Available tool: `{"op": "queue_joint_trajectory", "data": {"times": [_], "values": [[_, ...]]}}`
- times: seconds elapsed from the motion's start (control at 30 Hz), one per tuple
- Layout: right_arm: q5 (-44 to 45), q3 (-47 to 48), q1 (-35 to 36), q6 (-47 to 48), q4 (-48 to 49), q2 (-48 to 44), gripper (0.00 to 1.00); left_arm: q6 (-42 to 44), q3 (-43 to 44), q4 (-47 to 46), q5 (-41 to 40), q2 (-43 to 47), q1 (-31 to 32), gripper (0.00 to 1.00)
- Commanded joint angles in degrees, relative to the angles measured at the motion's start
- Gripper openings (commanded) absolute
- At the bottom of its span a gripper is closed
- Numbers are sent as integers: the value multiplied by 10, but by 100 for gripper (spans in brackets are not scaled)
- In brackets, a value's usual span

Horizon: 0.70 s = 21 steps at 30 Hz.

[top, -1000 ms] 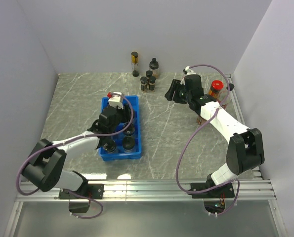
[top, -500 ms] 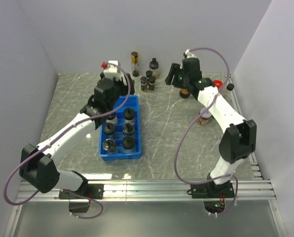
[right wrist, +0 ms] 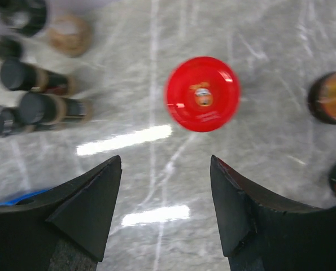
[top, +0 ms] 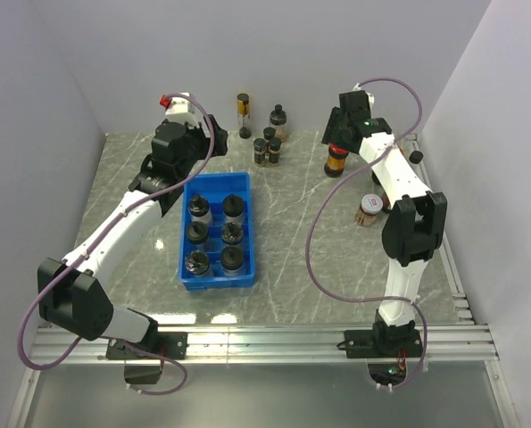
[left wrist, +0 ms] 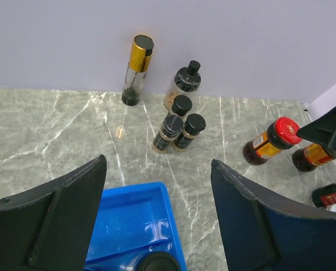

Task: Organize the condiment bottles
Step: Pick up the bottle from the center of the board.

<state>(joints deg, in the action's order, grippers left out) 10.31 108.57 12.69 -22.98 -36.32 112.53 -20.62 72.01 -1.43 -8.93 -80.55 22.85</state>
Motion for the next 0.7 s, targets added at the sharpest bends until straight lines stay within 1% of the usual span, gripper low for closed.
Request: {"op": "queue_joint_trajectory", "data": {"times": [0.0,0.07,0.2,0.27,0.3,0.4,0.43,0.53,0.67], "values": [[38,37,-13,19,-25,19,71,-17,-6,-11,18,11,-6,80],[41,50,-22,21,-37,30,72,-21,-9,-8,19,14,-7,80],[23,57,-35,48,-22,51,73,-21,-22,-17,15,23,-11,80],[10,89,-37,61,-33,79,73,-21,-23,-16,15,23,-14,81],[5,123,-40,65,-41,91,73,-23,-23,-15,15,23,-16,81],[-16,187,-44,77,-73,138,75,-24,-24,-10,15,24,-18,80],[-22,196,-48,77,-83,147,75,-24,-25,-11,14,25,-18,81],[-50,217,-56,74,-92,168,77,-24,-32,-10,9,31,-21,81],[-46,223,-58,73,-107,183,79,-23,-37,-7,7,36,-25,81]]}}
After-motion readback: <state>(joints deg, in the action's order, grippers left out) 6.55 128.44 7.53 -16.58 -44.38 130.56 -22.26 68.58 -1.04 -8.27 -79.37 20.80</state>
